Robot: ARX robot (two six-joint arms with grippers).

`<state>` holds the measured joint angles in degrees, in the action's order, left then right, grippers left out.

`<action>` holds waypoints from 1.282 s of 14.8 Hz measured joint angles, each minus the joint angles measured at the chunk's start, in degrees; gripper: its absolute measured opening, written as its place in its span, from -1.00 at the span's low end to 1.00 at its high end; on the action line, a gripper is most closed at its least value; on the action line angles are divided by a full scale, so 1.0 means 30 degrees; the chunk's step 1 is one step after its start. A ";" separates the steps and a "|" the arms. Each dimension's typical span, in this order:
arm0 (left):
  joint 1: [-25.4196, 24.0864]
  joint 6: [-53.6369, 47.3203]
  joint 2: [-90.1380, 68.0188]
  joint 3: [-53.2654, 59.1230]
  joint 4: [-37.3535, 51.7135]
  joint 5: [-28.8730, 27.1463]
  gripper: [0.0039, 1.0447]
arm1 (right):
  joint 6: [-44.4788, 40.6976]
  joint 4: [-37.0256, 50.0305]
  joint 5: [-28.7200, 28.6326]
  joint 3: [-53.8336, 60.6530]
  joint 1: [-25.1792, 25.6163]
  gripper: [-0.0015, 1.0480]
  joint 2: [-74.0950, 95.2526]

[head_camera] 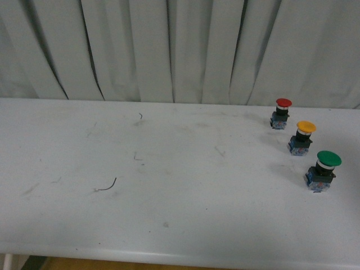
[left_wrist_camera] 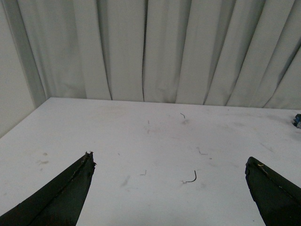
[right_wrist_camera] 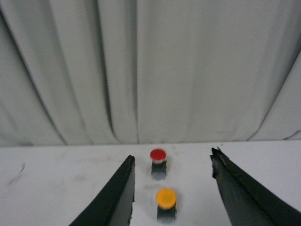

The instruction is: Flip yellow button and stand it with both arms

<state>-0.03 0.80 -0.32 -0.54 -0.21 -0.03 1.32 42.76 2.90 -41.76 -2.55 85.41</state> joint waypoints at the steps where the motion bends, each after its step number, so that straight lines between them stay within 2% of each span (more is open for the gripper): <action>1: 0.0000 0.0007 0.0000 0.0000 0.0000 0.0000 0.88 | -0.0197 -0.1537 -0.0925 0.2710 0.0488 -0.13 -0.3504; 3: 0.0000 0.0000 0.0000 0.0000 0.0000 0.0000 0.88 | -0.0306 -0.5770 -0.0867 0.6892 0.0903 -0.62 -1.0338; 4: 0.0000 0.0007 0.0000 0.0000 0.0000 0.0000 0.88 | -0.0313 -0.6346 -0.0925 0.8204 0.0852 -0.86 -1.3406; 5: 0.0000 0.0007 0.0000 0.0000 0.0000 0.0000 0.88 | -0.0364 -0.5960 -0.0925 0.8706 0.0852 -0.96 -1.5242; 9: 0.0000 0.0007 0.0000 0.0000 0.0000 0.0000 0.88 | -0.0386 -0.6266 -0.0925 1.1125 0.0852 -0.96 -1.7289; 19: 0.0000 0.0000 0.0000 0.0000 0.0000 0.0000 0.88 | -0.0386 -0.8626 -0.0918 1.3384 0.0852 -0.96 -2.2556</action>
<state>-0.03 0.80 -0.32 -0.54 -0.21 -0.03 0.16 16.88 0.14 -1.61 0.01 17.74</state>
